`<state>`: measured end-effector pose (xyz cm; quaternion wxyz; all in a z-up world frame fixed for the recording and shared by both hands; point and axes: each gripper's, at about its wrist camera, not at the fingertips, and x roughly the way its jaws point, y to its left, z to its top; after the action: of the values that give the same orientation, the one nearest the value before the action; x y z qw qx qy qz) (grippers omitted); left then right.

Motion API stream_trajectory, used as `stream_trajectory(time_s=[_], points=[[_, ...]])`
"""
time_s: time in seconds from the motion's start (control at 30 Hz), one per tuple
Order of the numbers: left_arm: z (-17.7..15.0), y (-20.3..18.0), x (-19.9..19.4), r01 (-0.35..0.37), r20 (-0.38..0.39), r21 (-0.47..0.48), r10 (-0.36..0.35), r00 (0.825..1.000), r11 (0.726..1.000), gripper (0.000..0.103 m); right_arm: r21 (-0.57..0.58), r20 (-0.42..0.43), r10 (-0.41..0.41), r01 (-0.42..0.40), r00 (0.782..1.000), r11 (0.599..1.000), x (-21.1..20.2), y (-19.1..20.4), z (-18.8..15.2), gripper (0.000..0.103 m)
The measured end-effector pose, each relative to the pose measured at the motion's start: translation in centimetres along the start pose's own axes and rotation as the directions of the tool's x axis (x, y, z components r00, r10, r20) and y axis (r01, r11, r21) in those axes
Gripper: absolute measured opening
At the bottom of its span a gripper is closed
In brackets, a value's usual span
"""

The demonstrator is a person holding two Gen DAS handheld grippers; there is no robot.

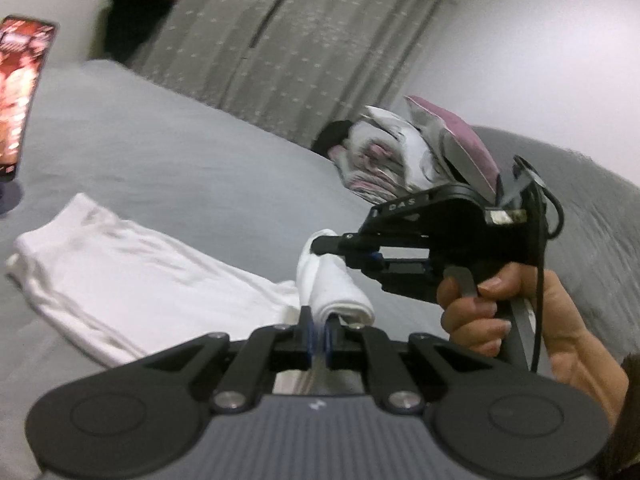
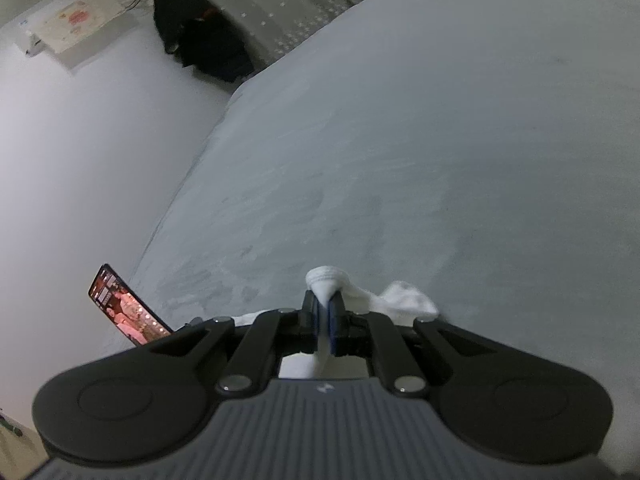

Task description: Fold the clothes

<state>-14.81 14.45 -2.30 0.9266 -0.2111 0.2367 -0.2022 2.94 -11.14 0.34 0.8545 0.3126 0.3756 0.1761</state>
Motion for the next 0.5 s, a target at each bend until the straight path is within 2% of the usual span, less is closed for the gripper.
stream_trajectory(time_s=[0.23, 0.5], points=[[1.2, 3.8, -0.4, -0.061, 0.017, -0.122, 0.064, 0.998, 0.991, 0.005, -0.043, -0.039, 0.012, -0.014, 0.999, 0.999, 1.8, 3.0, -0.9, 0.006], [1.7, 8.5, -1.8, -0.150, 0.028, -0.251, 0.162, 0.986, 0.956, 0.005, -0.079, -0.091, 0.022, -0.029, 0.996, 0.996, 5.5, 5.4, -1.3, 0.006]])
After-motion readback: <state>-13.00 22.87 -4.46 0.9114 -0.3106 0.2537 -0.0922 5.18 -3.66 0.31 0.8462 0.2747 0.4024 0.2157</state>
